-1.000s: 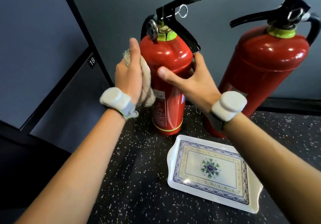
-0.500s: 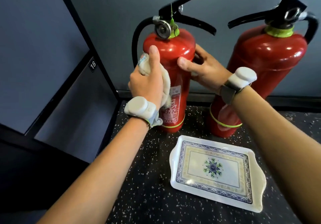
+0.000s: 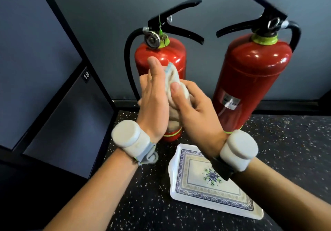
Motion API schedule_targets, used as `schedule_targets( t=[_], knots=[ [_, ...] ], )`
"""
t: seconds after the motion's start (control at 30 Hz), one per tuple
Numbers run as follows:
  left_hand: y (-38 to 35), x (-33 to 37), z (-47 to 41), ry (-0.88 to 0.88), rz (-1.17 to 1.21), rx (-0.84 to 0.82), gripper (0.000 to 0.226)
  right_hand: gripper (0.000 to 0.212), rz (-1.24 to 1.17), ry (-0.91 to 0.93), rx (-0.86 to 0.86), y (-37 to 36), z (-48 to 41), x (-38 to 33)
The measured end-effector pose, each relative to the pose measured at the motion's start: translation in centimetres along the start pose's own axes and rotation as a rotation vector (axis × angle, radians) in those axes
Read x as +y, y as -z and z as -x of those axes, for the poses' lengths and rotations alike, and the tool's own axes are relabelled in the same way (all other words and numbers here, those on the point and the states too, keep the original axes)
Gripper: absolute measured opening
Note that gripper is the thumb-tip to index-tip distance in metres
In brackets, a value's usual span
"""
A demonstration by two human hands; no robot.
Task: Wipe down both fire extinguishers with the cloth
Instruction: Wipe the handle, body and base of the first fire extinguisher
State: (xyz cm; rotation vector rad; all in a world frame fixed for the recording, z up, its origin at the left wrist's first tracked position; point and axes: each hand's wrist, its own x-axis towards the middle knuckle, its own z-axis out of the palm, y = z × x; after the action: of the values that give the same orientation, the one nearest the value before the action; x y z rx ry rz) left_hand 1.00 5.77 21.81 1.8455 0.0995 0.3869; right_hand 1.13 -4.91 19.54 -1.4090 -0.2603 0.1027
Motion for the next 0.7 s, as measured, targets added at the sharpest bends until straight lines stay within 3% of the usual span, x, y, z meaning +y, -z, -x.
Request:
schedule_targets(
  t=[0.1, 0.17, 0.27, 0.37, 0.47, 0.57, 0.7],
  knots=[
    [2.2, 1.0, -0.7, -0.113, -0.265, 0.177, 0.062, 0.023, 0.128, 0.024, 0.229, 2.4, -0.8, 1.0],
    [3.7, 0.5, -2.3, -0.26, -0.324, 0.249, 0.044, 0.031, 0.136, 0.001, 0.393, 4.2, -2.4, 1.6],
    [4.4, -1.3, -5.1, -0.31, -0.249, 0.145, 0.056, 0.047, 0.22, -0.043, 0.489, 4.6, -4.9, 1.6],
    [3.3, -2.9, -6.8, -0.25, -0.238, 0.133, 0.076, 0.036, 0.296, 0.103, 0.462, 1.6, -7.4, 0.4],
    [1.9, -4.1, -7.0, -0.301, -0.284, 0.205, 0.085, 0.029, 0.306, 0.121, 0.509, -1.1, -8.9, -0.4],
    [0.9, -4.5, -6.8, -0.36, -0.283, 0.29, 0.076, 0.029, 0.282, 0.031, 0.542, -0.8, -8.4, 3.0],
    [0.3, -4.6, -6.9, -0.389, -0.289, 0.351, 0.071, 0.033, 0.404, -0.262, 0.476, 0.5, -5.7, 9.8]
  ],
)
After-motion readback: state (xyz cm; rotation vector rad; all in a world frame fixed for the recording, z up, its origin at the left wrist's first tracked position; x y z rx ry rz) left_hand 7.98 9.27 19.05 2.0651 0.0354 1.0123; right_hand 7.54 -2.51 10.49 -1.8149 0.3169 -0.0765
